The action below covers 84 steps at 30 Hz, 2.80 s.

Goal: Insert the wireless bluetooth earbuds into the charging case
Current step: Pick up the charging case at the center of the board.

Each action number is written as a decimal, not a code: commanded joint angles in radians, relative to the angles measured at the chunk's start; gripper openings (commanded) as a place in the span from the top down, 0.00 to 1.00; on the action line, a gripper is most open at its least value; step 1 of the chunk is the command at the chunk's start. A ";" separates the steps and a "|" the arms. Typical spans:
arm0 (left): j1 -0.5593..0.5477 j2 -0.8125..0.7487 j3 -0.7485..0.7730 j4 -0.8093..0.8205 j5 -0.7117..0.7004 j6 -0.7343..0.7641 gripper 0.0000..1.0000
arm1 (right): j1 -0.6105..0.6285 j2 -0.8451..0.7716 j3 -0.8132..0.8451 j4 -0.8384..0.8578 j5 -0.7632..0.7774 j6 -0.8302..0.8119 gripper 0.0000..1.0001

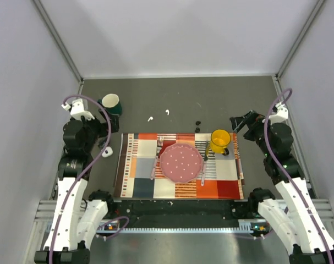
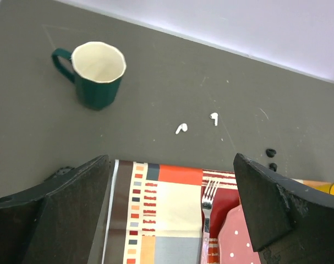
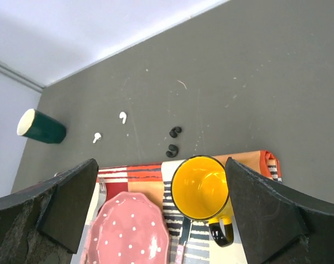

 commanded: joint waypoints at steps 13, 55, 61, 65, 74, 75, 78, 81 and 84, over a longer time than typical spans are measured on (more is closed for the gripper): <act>0.005 0.002 0.064 -0.280 -0.184 -0.207 0.01 | 0.006 0.249 0.357 -0.130 -0.081 -0.265 0.01; 0.005 0.390 0.219 -0.445 -0.327 0.307 0.01 | 0.004 0.354 0.448 -0.277 -0.181 -0.274 0.01; 0.005 0.494 0.244 -0.445 -0.353 0.342 0.01 | 0.006 0.348 0.433 -0.280 -0.184 -0.273 0.01; 0.031 0.559 0.261 -0.426 -0.290 0.330 0.01 | 0.006 0.354 0.434 -0.280 -0.192 -0.266 0.01; 0.053 0.542 0.114 -0.254 -0.233 0.417 0.02 | 0.006 0.352 0.430 -0.283 -0.186 -0.265 0.01; 0.053 0.524 0.094 -0.191 -0.221 0.446 0.04 | 0.006 0.354 0.425 -0.282 -0.179 -0.266 0.01; 0.056 0.522 0.069 -0.137 -0.221 0.485 0.05 | 0.006 0.354 0.420 -0.285 -0.172 -0.265 0.01; 0.060 0.571 0.103 -0.154 -0.187 0.520 0.07 | 0.006 0.348 0.417 -0.287 -0.176 -0.266 0.01; 0.062 0.606 0.116 -0.166 -0.176 0.566 0.09 | 0.006 0.332 0.407 -0.287 -0.175 -0.263 0.01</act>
